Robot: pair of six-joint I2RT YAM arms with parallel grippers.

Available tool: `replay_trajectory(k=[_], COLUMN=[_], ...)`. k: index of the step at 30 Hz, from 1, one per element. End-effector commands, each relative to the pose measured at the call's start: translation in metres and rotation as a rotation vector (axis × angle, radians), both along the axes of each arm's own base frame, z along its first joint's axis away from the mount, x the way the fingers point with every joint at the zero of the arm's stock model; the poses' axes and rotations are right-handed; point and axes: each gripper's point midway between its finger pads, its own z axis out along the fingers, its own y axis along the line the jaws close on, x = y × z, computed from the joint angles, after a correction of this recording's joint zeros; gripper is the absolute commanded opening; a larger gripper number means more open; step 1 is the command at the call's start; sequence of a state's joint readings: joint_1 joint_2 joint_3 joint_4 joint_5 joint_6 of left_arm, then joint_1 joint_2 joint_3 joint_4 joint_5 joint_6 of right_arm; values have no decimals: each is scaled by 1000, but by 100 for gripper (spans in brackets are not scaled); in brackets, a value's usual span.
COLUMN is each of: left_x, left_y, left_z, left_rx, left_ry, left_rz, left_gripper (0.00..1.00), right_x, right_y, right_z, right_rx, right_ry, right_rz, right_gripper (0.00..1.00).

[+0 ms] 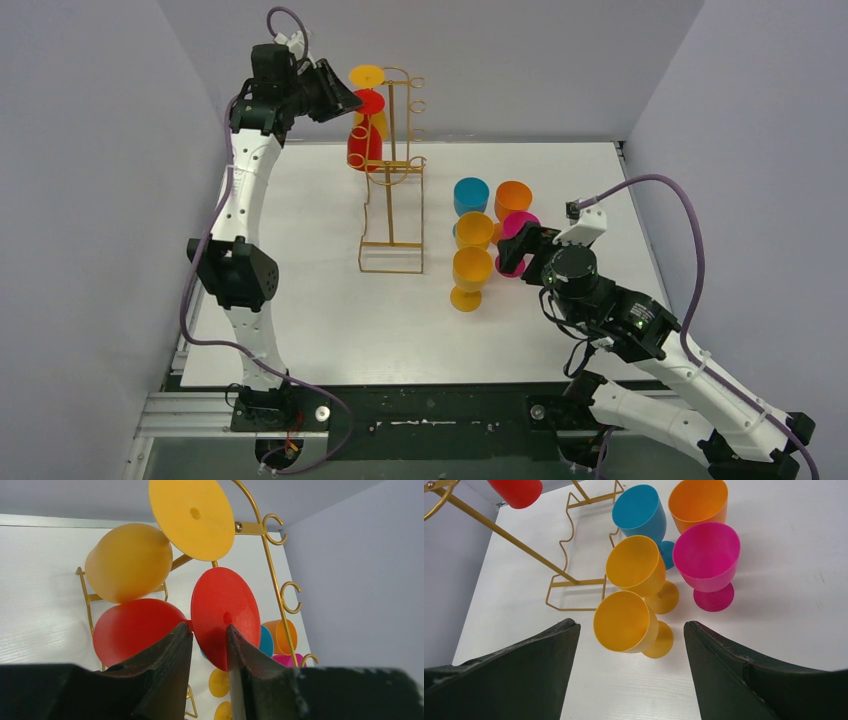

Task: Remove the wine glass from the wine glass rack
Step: Pick up the wine glass from the wine rack.

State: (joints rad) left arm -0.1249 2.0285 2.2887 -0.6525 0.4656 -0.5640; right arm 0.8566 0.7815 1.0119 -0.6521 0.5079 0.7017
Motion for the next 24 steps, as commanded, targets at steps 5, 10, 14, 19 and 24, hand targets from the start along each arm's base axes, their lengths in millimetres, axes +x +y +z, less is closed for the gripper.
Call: replay_trajectory(k=[5, 10, 14, 19, 24], left_x=[-3, -5, -6, -7, -7], left_y=[-8, -6, -6, -6, -8], left_z=[18, 19, 18, 32, 39], left_rx=[28, 49, 49, 39, 23], left_ry=[-48, -54, -51, -89, -106], left_rz=[-19, -6, 7, 36, 41], left_gripper=[26, 23, 19, 19, 9], right_x=[3, 1, 1, 0, -1], right_y=[0, -4, -6, -5, -3], right_z=[-9, -10, -7, -8, -7], right_rx=[48, 54, 59, 68, 71], right_ry=[14, 6, -2, 4, 11], right_rz=[-38, -52, -54, -55, -46], right_gripper=[79, 79, 79, 79, 79])
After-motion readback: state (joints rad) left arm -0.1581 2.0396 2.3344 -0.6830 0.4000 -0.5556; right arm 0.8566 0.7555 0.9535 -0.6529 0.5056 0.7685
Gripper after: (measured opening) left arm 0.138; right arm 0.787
